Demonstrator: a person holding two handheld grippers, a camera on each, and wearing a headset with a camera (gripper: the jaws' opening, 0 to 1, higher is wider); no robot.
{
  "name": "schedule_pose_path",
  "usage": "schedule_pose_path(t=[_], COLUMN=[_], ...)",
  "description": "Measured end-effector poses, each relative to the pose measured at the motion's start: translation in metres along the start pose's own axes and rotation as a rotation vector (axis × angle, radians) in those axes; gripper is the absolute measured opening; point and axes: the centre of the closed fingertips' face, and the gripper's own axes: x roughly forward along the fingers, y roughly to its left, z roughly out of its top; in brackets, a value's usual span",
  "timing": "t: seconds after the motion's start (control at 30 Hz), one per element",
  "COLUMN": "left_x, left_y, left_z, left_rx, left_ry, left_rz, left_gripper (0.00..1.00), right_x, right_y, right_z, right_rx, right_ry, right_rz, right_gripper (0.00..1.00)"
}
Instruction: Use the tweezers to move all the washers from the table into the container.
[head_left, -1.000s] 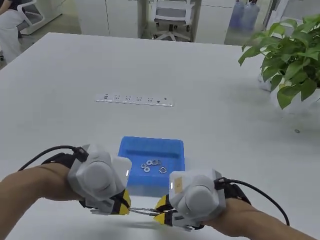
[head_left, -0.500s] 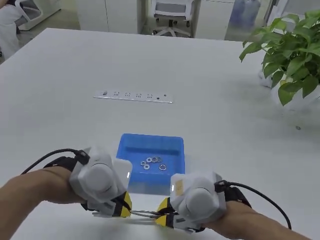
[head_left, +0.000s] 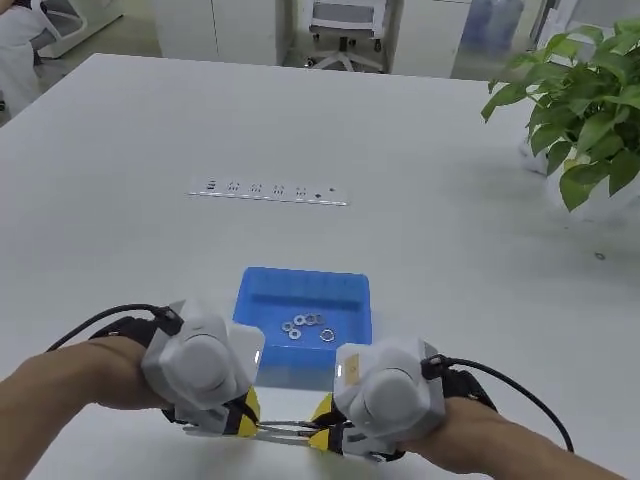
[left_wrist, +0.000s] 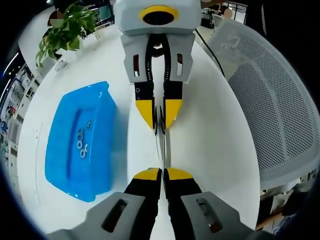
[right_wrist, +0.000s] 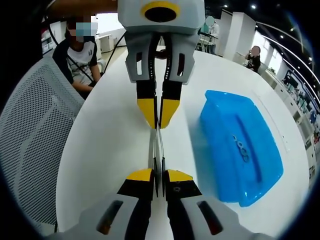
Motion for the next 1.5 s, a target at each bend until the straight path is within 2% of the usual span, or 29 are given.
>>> schedule_pose_path(t=[0.17, 0.47, 0.87, 0.97, 1.2, 1.37, 1.5], left_x=[0.001, 0.000, -0.009, -0.013, -0.022, -0.027, -0.037], left_y=[0.000, -0.001, 0.004, 0.005, 0.005, 0.003, 0.003], left_z=[-0.006, -0.011, -0.012, -0.011, -0.002, 0.001, 0.005], left_rx=[0.000, -0.012, -0.044, -0.056, -0.098, -0.115, -0.146], left_ry=[0.018, 0.021, 0.002, -0.010, -0.065, -0.092, -0.130], left_rz=[0.007, 0.020, 0.053, 0.062, 0.079, 0.090, 0.110], left_gripper=[0.07, 0.08, 0.11, 0.11, 0.16, 0.19, 0.22], right_x=[0.001, 0.001, 0.001, 0.000, -0.009, -0.017, -0.026], right_y=[-0.001, -0.001, 0.000, -0.002, -0.007, -0.011, -0.014], right_z=[0.000, 0.000, 0.003, 0.004, 0.006, 0.007, 0.008], right_rx=[0.006, 0.001, -0.022, -0.026, -0.009, 0.016, 0.043], right_ry=[0.007, 0.016, 0.029, 0.028, 0.020, 0.005, -0.009], right_rz=[0.007, 0.010, 0.008, -0.001, -0.029, -0.056, -0.086], right_gripper=[0.10, 0.11, 0.15, 0.17, 0.23, 0.28, 0.31])
